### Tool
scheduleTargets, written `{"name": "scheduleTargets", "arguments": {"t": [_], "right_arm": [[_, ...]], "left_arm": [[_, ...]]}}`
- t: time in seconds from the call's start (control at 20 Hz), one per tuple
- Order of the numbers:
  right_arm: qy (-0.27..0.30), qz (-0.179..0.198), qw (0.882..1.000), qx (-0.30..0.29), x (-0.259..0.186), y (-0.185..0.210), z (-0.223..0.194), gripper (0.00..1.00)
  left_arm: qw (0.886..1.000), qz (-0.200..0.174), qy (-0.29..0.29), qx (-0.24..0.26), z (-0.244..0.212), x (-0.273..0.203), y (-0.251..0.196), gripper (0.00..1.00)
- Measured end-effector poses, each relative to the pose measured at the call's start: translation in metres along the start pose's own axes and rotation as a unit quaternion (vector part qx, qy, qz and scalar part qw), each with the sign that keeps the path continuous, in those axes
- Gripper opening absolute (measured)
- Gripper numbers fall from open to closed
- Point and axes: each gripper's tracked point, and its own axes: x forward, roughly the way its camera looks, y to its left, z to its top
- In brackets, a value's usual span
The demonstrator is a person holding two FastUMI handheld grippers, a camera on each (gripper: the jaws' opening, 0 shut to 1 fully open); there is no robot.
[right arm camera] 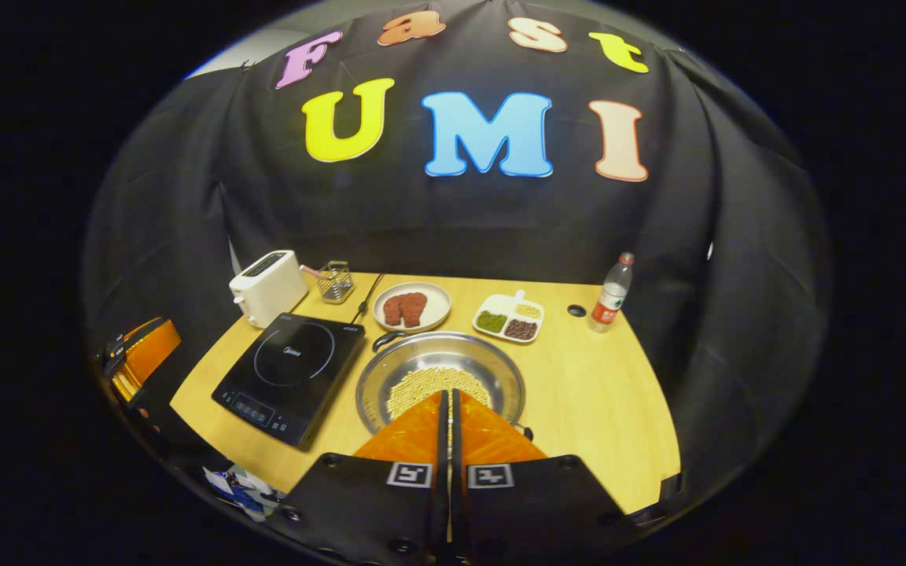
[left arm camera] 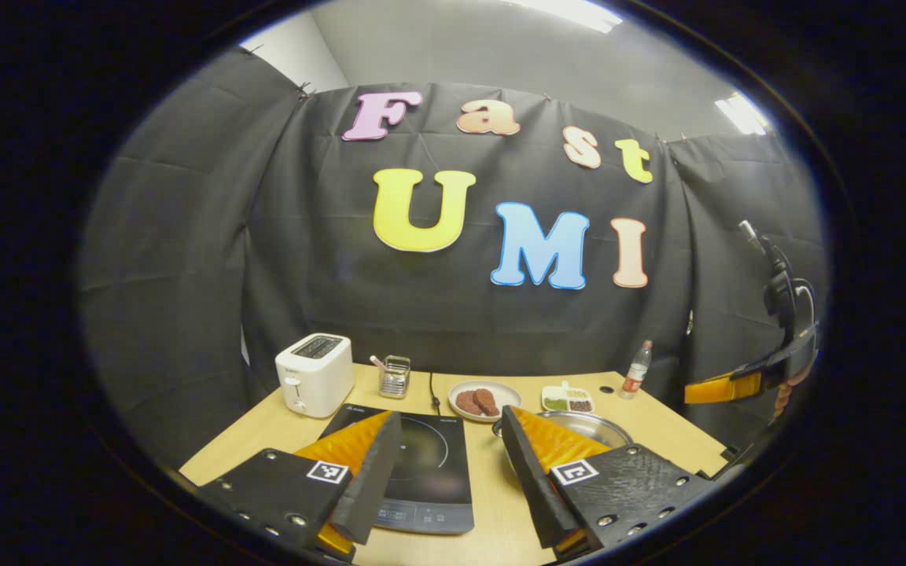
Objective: First push the handle of the pot to place it horizontally, then grasp the pot with both hands and set it on the induction cooktop.
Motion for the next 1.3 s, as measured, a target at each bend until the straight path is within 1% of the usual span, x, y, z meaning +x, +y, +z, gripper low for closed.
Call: {"name": "scheduleTargets", "arguments": {"t": [0.05,0.1,0.25,0.3,0.35,0.45,0.6,0.65,0.7,0.75,0.8,0.95,1.2,1.3], "right_arm": [[0.009,0.013,1.000,-0.001,-0.005,0.004,-0.005,0.00],[0.023,0.023,0.999,0.001,-0.006,0.008,-0.011,0.02],[0.066,0.056,0.996,-0.008,-0.001,0.021,-0.028,0.02],[0.081,0.059,0.995,-0.015,0.000,0.021,-0.034,0.02],[0.092,0.062,0.994,-0.019,0.002,0.023,-0.039,0.02],[0.117,0.070,0.990,-0.029,0.006,0.024,-0.051,0.02],[0.151,0.074,0.985,-0.044,0.016,0.019,-0.075,0.02],[0.158,0.074,0.984,-0.041,0.020,0.017,-0.080,0.00],[0.166,0.075,0.983,-0.034,0.024,0.014,-0.086,0.02],[0.175,0.077,0.981,-0.026,0.029,0.012,-0.094,0.00],[0.183,0.076,0.980,-0.020,0.035,0.007,-0.100,0.01],[0.216,0.082,0.973,-0.006,0.048,-0.003,-0.123,0.02],[0.261,0.094,0.961,-0.021,0.076,-0.024,-0.158,0.02],[0.277,0.096,0.956,-0.028,0.088,-0.031,-0.169,0.02]], "left_arm": [[1.000,0.000,0.003,0.001,-0.003,0.000,0.001,0.75],[1.000,0.002,0.006,0.003,-0.007,0.000,0.004,0.78],[1.000,0.004,0.013,-0.004,-0.016,0.002,0.009,0.77],[1.000,0.006,0.015,-0.008,-0.019,0.003,0.012,0.75],[1.000,0.008,0.018,-0.012,-0.022,0.003,0.013,0.77],[1.000,0.012,0.022,-0.019,-0.028,0.005,0.016,0.78],[0.999,0.023,0.030,-0.014,-0.034,0.007,0.023,0.75],[0.999,0.026,0.034,-0.011,-0.035,0.008,0.023,0.75],[0.999,0.027,0.035,-0.008,-0.035,0.009,0.024,0.78],[0.999,0.029,0.037,-0.003,-0.034,0.010,0.024,0.78],[0.999,0.031,0.039,0.002,-0.035,0.011,0.025,0.75],[0.998,0.042,0.050,0.010,-0.040,0.018,0.024,0.78],[0.995,0.075,0.072,0.000,-0.047,0.027,0.007,0.78],[0.995,0.075,0.072,-0.003,-0.043,0.029,-0.011,0.76]]}}
